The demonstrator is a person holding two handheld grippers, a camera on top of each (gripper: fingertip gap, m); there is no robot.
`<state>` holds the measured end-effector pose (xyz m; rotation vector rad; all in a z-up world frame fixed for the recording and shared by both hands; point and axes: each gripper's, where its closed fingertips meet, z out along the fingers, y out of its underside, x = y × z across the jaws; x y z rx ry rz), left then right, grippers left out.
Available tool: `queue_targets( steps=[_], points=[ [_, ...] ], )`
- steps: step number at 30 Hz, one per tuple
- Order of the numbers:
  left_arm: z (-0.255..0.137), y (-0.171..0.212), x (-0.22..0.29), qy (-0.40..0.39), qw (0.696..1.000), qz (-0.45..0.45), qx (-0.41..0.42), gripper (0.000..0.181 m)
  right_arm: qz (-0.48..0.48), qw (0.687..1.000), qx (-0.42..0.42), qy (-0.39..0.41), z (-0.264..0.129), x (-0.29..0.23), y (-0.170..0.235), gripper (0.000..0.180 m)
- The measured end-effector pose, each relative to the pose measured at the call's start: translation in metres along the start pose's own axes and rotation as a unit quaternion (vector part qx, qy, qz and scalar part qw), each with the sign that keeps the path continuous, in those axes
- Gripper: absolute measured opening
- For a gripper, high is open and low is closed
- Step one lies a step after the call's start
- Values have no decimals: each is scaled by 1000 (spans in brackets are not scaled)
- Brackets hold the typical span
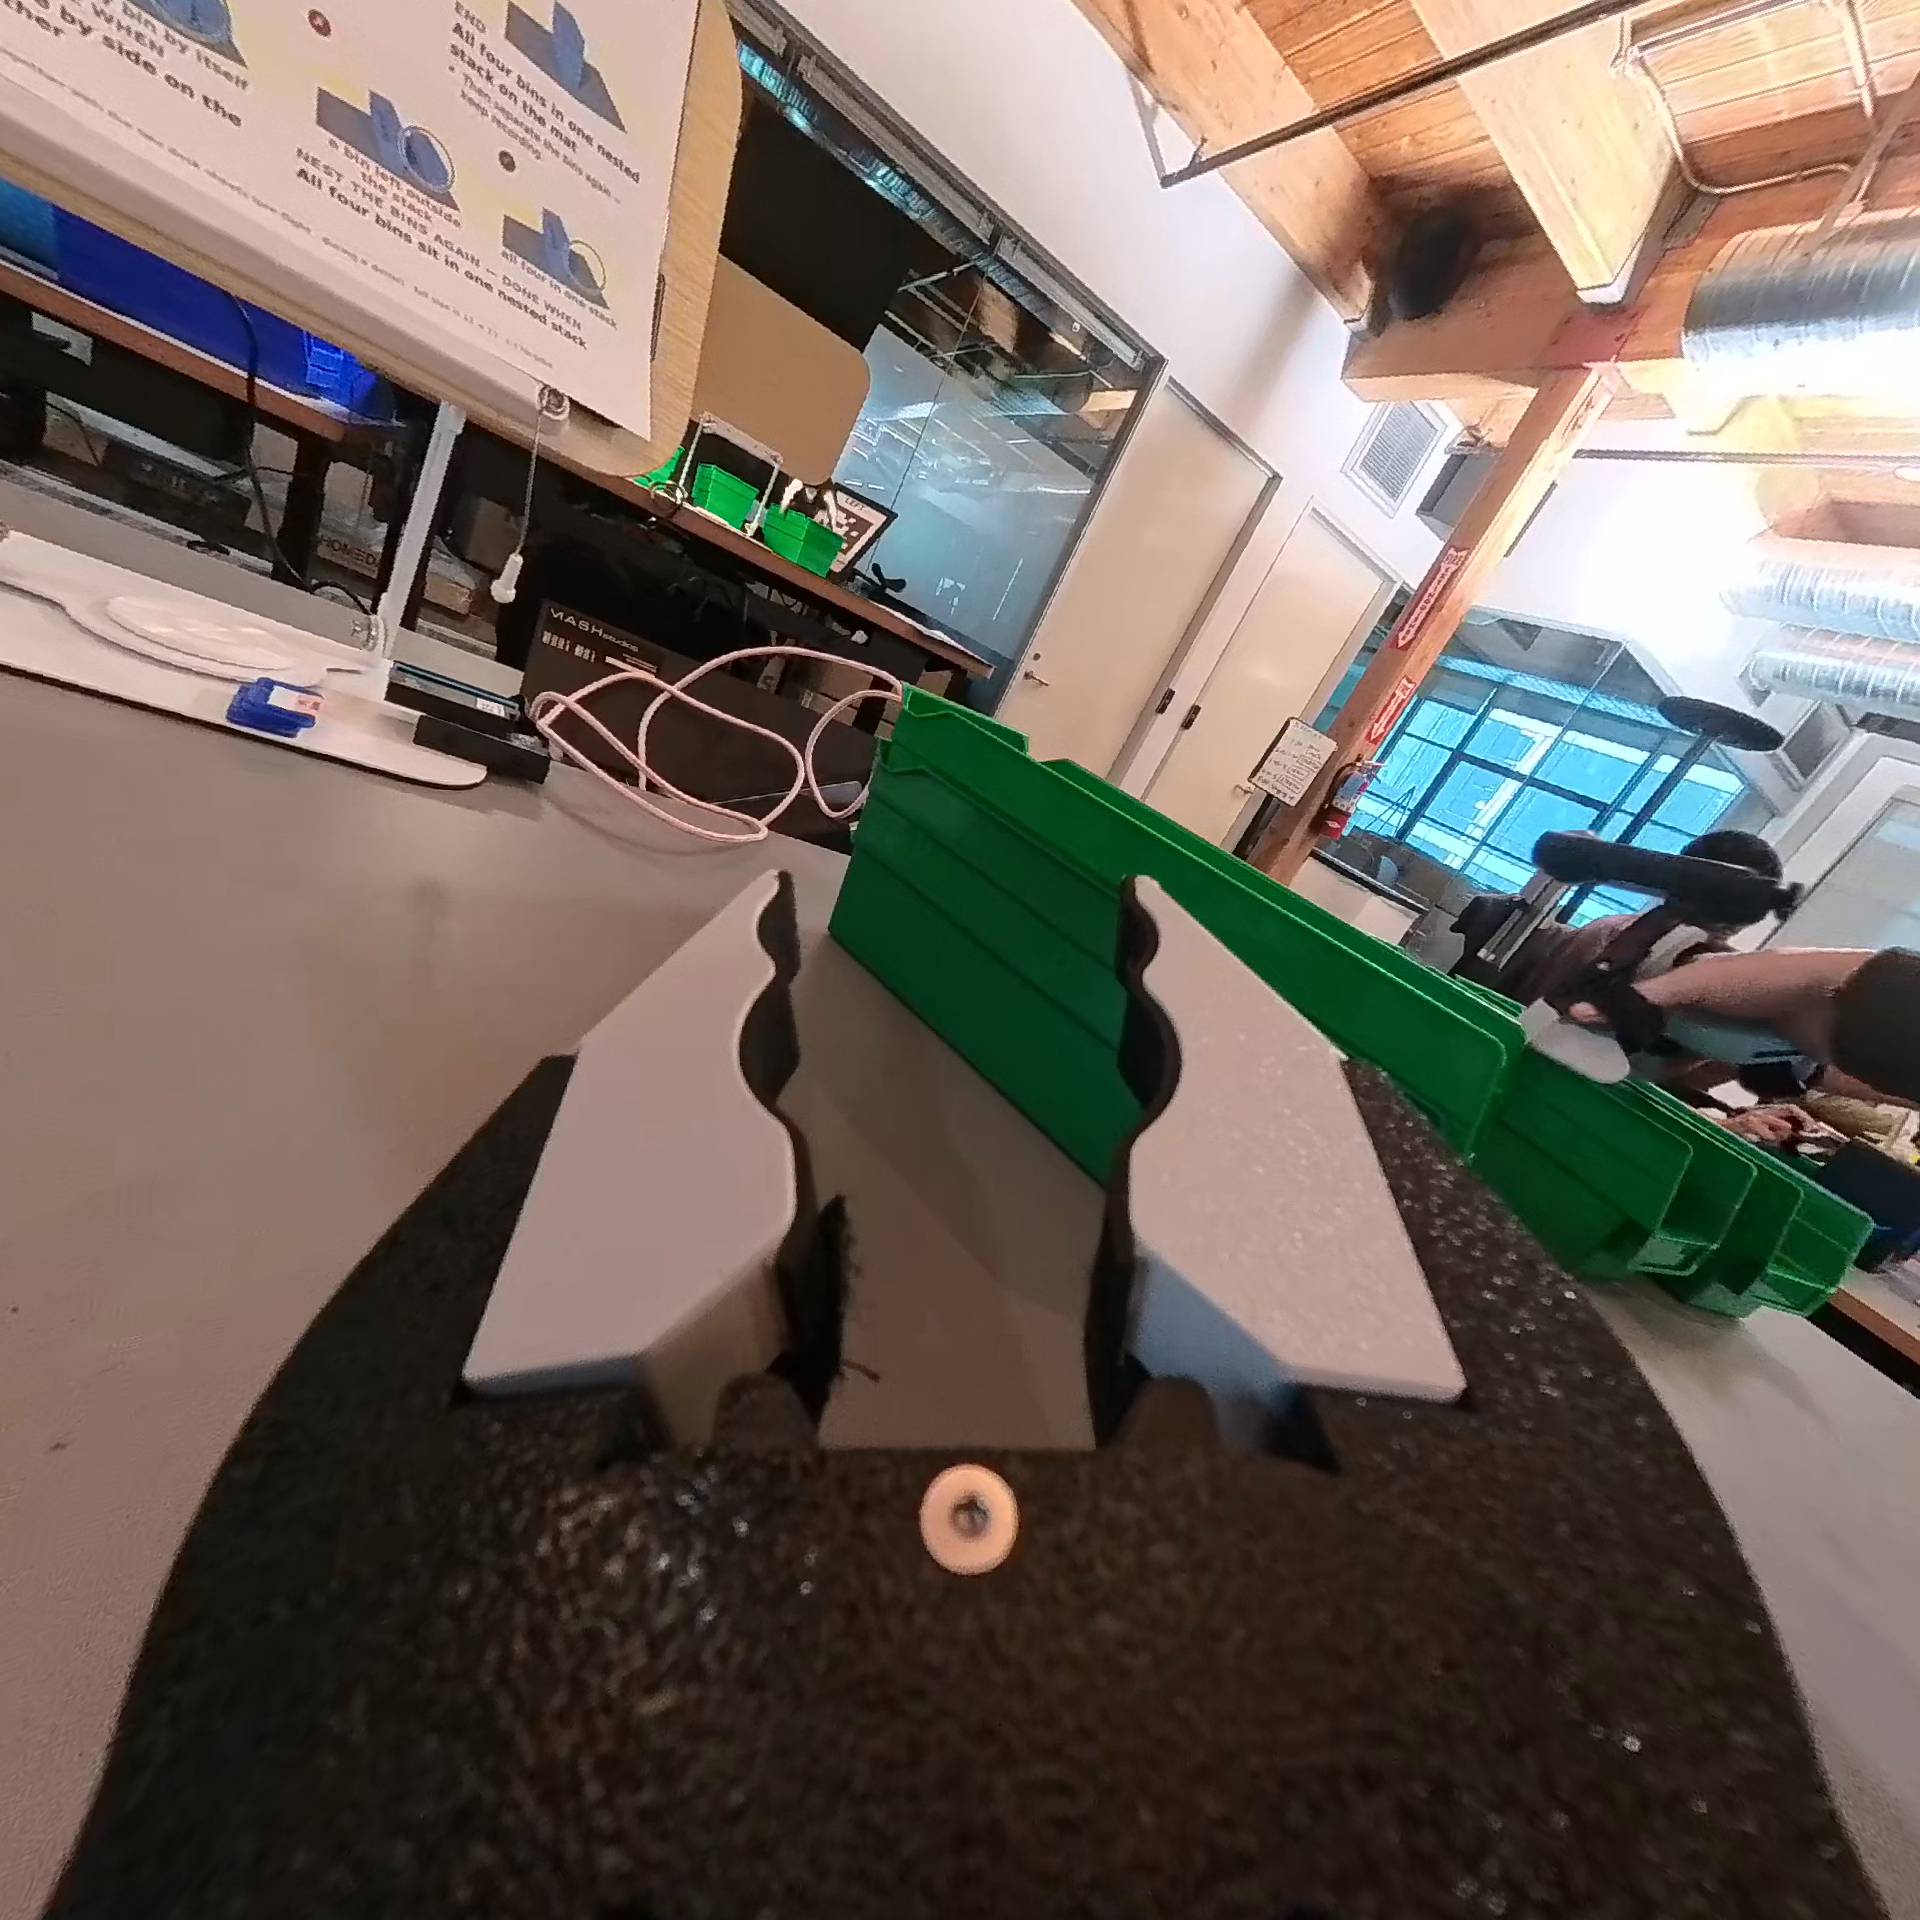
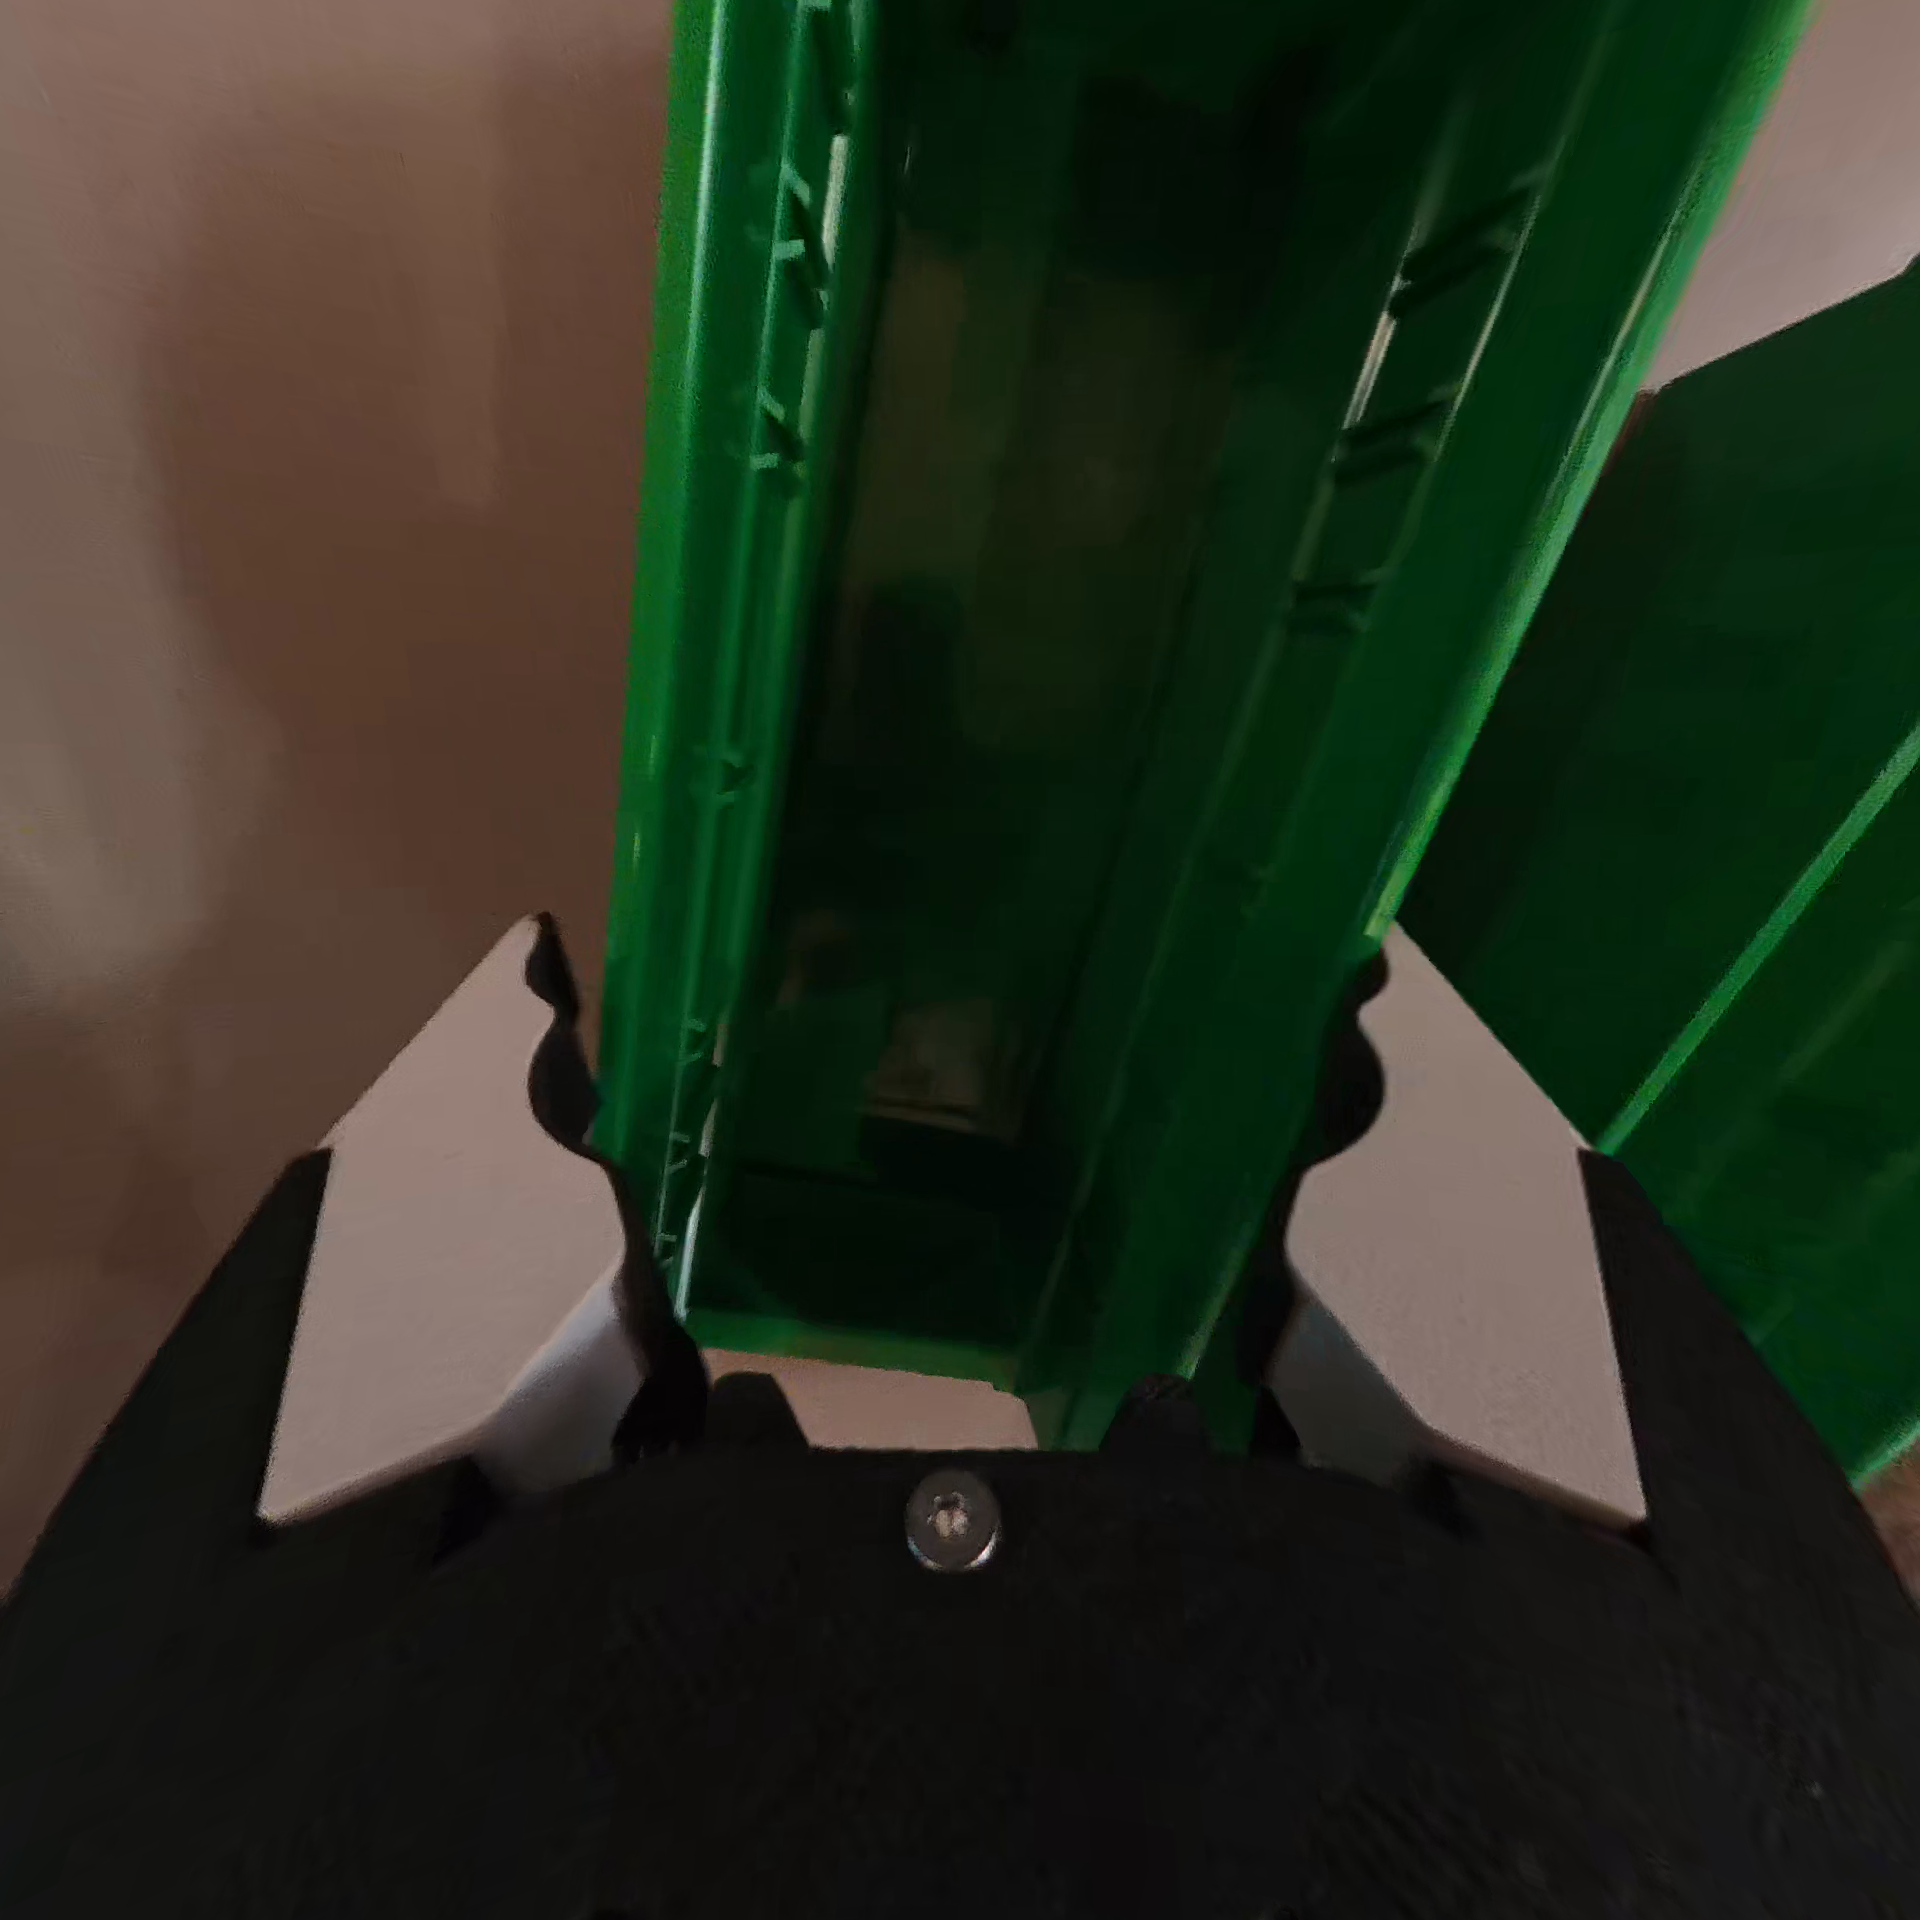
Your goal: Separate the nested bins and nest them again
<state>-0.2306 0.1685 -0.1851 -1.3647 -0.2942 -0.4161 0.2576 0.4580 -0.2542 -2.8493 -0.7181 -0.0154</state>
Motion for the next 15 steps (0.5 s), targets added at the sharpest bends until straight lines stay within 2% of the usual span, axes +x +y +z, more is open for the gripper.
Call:
queue_targets(
  steps=[3, 5, 8, 15],
  points=[
    [0, -1, -1, 0, 1000, -3, 2, 59, 10, 999, 38, -8, -7, -2, -11, 112],
    [0, -1, -1, 0, 1000, -6, 3, 59, 12, 999, 40, -24, -12, -13, -12, 102],
    [0, -2, -2, 1, 1000, -9, 5, 58, -3, 997, 50, -54, -37, -42, -21, 98],
    [-1, -2, -1, 4, 1000, -17, 7, 57, -69, 986, 121, -92, -149, -153, -71, 101]
  ],
)
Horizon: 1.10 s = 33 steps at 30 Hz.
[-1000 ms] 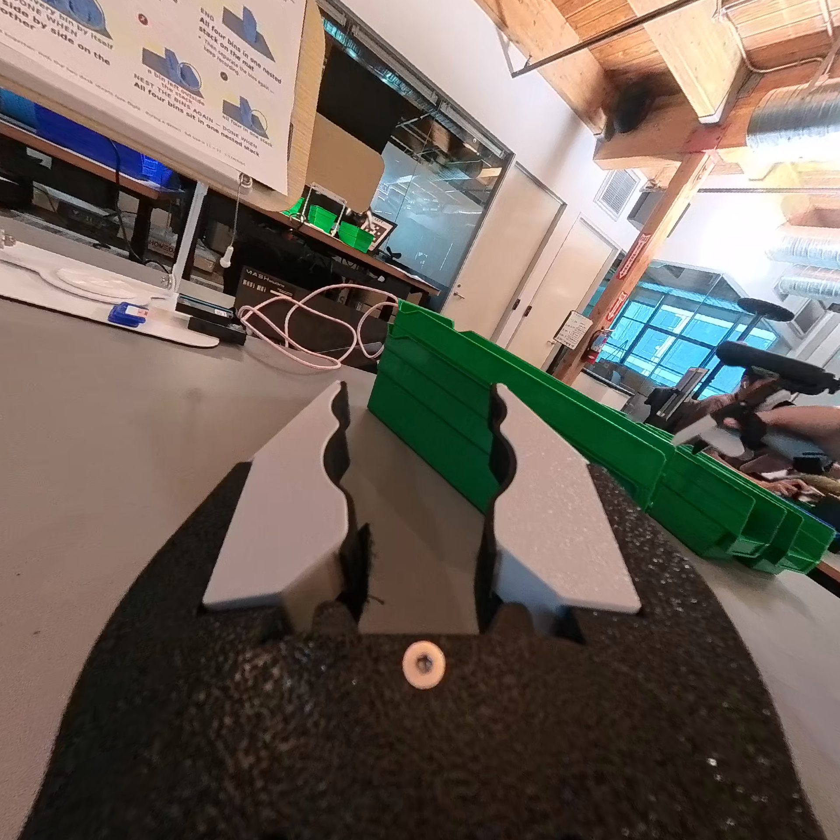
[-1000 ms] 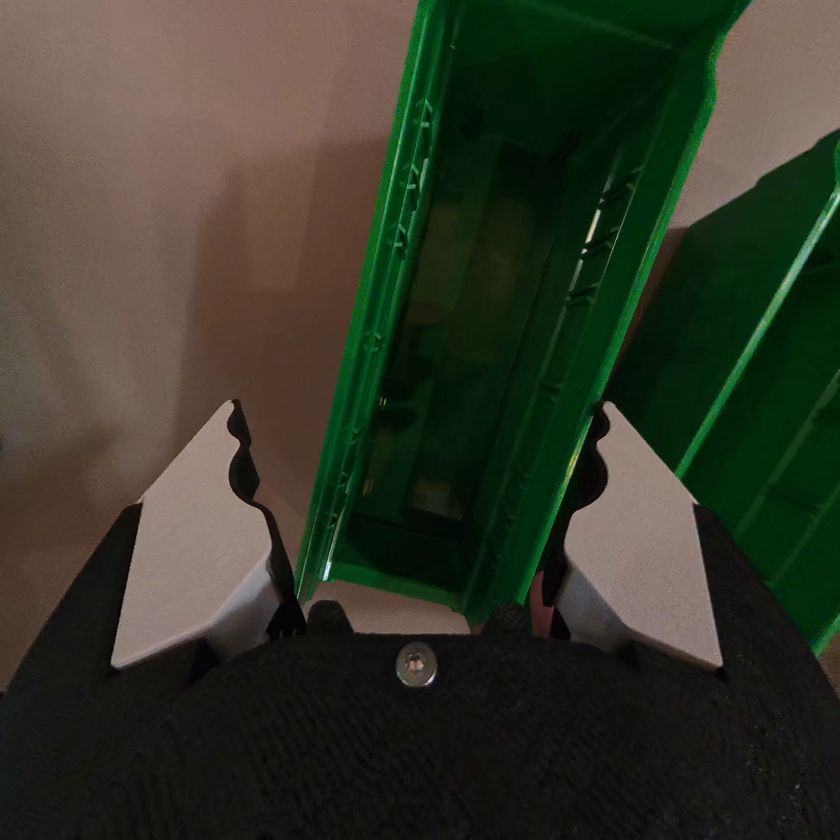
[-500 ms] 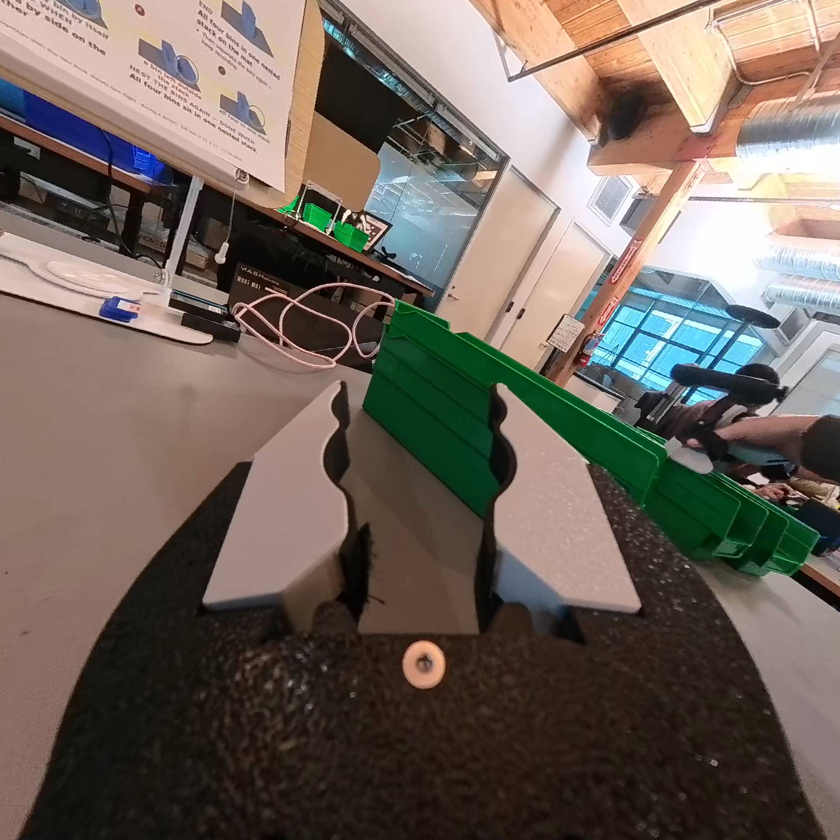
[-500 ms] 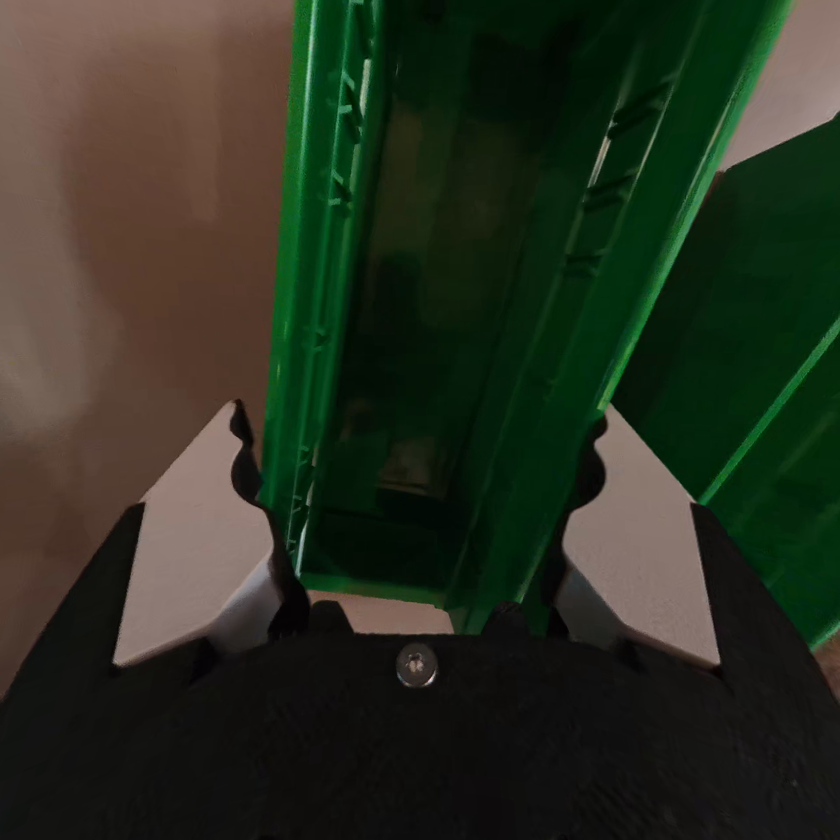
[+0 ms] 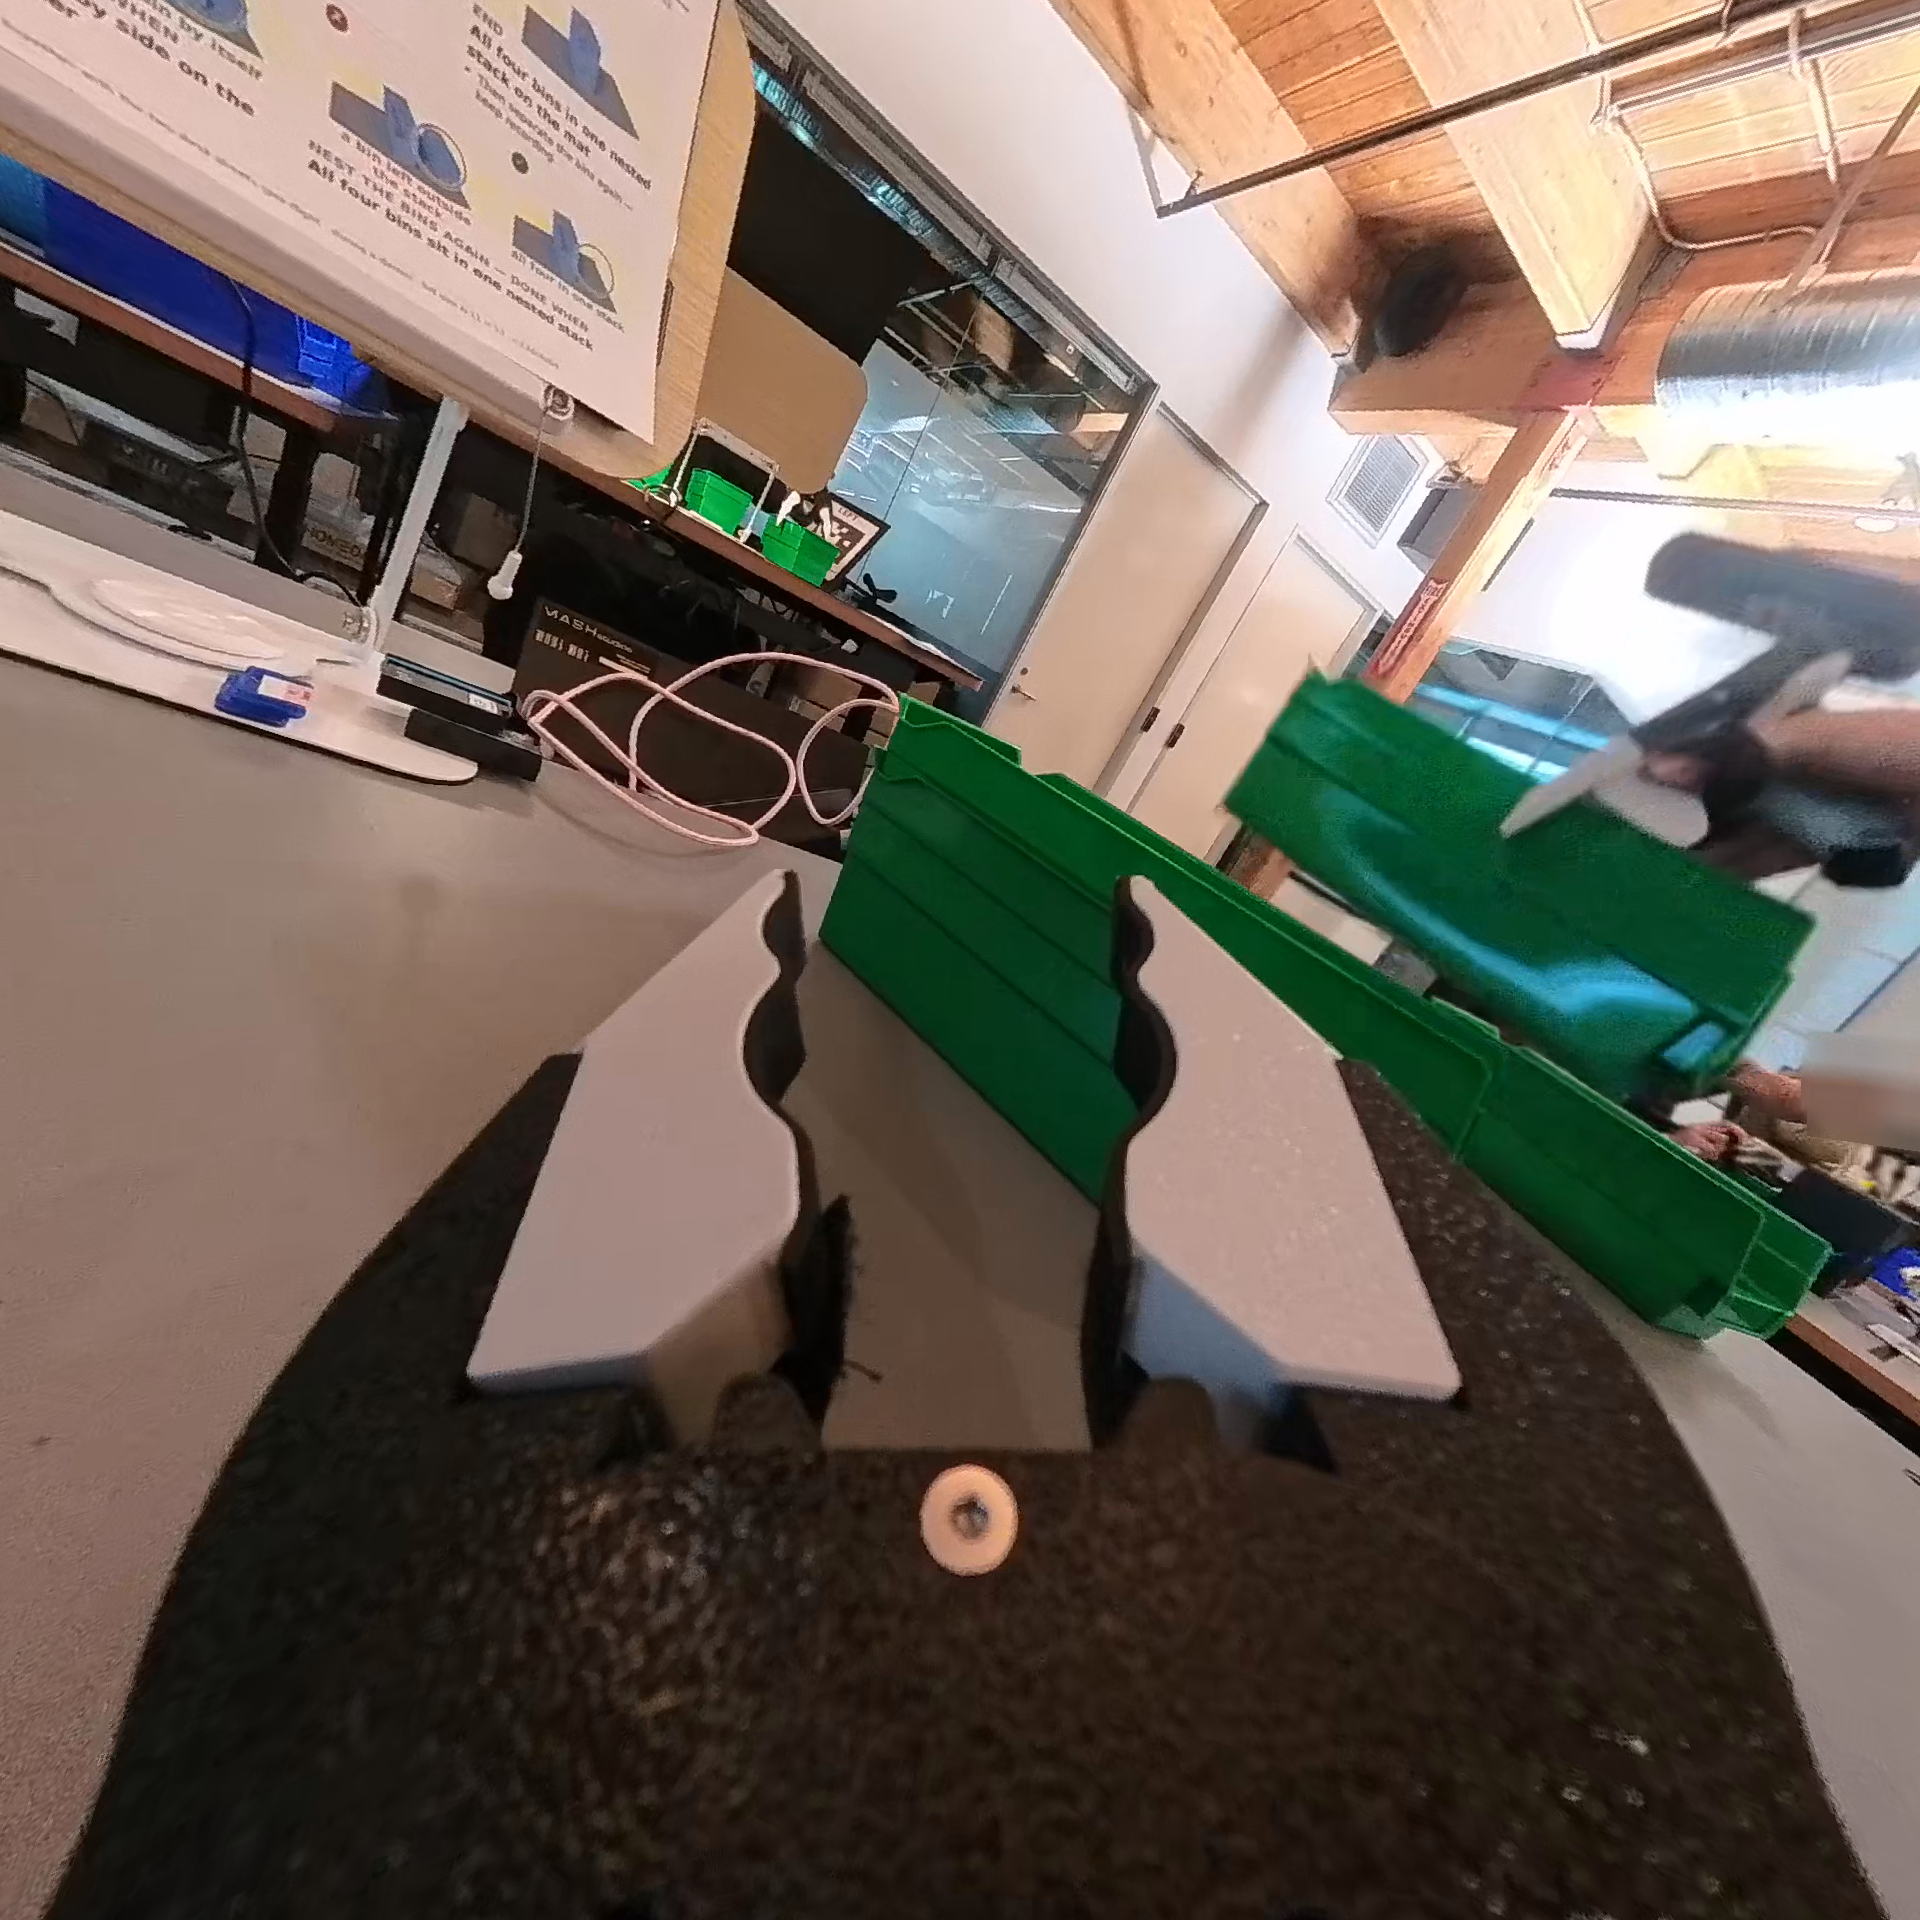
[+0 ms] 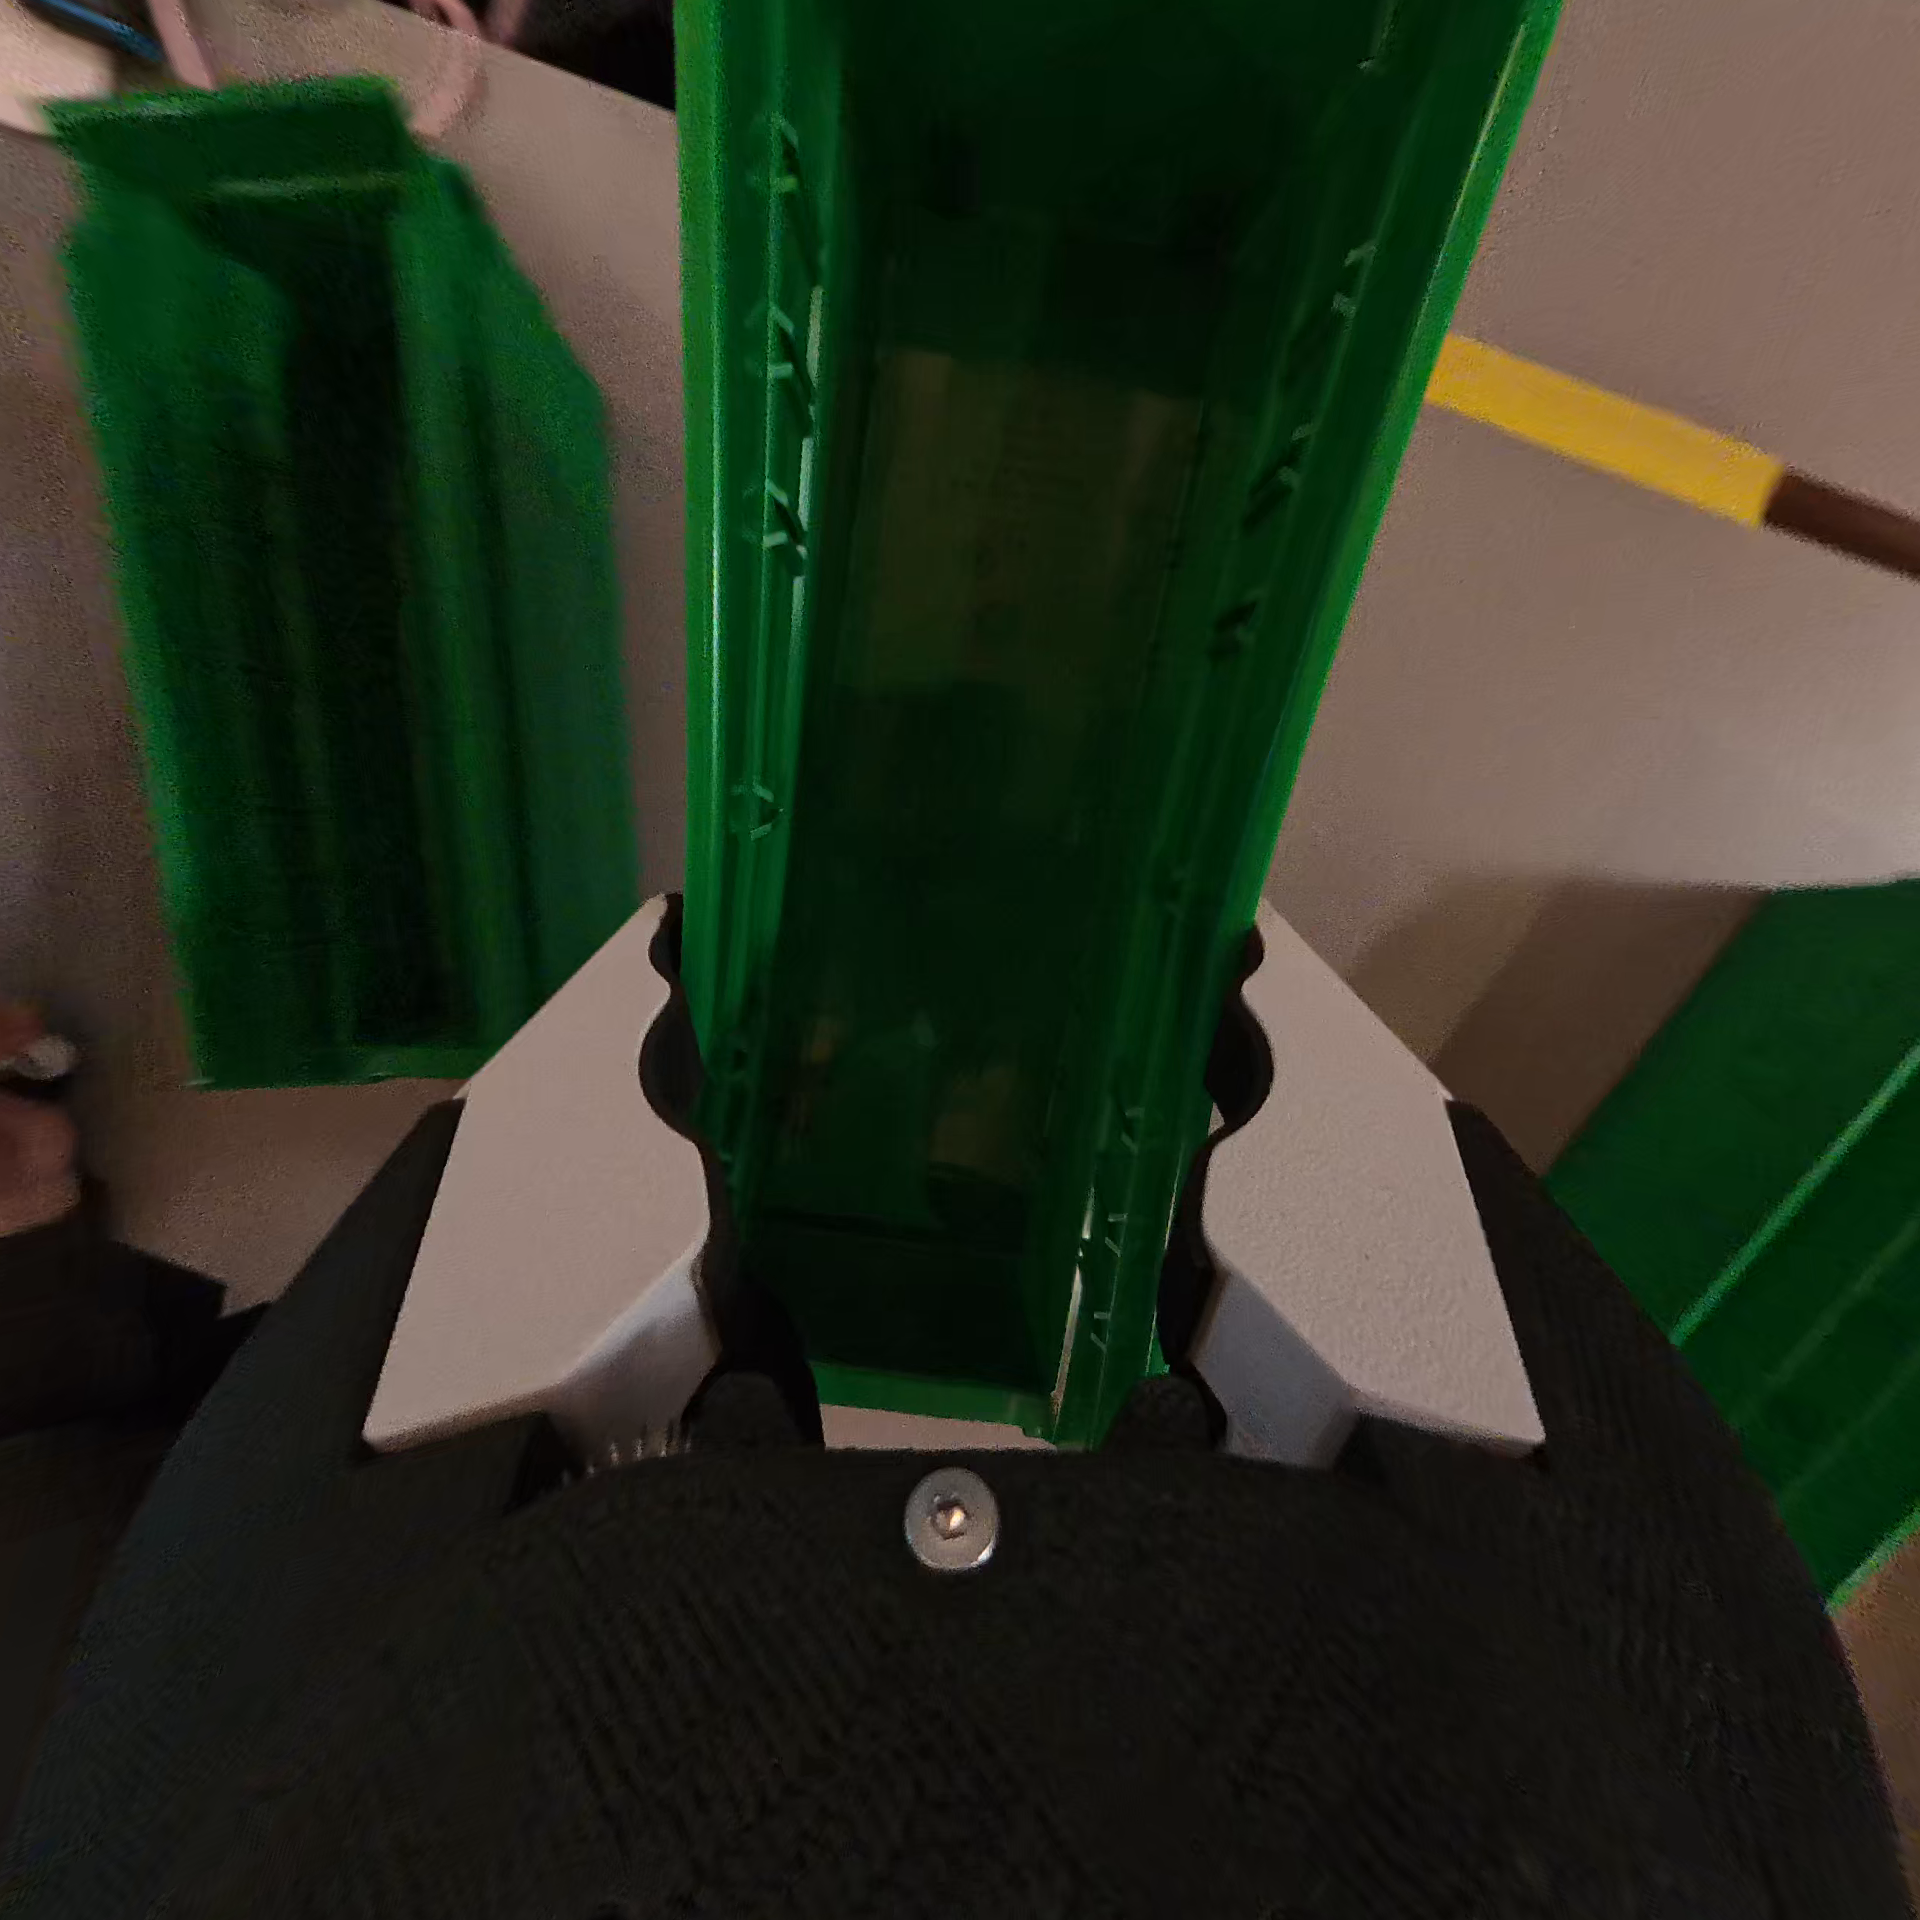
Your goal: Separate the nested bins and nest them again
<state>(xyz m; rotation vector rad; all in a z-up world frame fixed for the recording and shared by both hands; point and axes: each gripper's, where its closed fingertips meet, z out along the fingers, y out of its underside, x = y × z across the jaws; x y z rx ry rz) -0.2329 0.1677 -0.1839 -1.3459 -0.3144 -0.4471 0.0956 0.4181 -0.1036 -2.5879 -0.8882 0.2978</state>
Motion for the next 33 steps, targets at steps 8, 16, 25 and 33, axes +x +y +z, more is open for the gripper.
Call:
queue_targets(
  steps=[8, 16, 25, 33],
  points=[
    [-2, -1, 1, 5, 1000, -6, 3, 56, -91, 994, 3, -64, -4, -161, -43, 102],
    [-3, -3, 1, 8, 1000, -9, 9, 57, -118, 992, -45, -26, 45, -206, -28, 102],
    [-3, -3, 2, 9, 1000, -12, 9, 57, -94, 995, -40, -1, 72, -203, -33, 105],
    [-2, -2, 2, 9, 1000, -11, 7, 57, -88, 996, -30, 0, 86, -204, -32, 120]
  ],
)
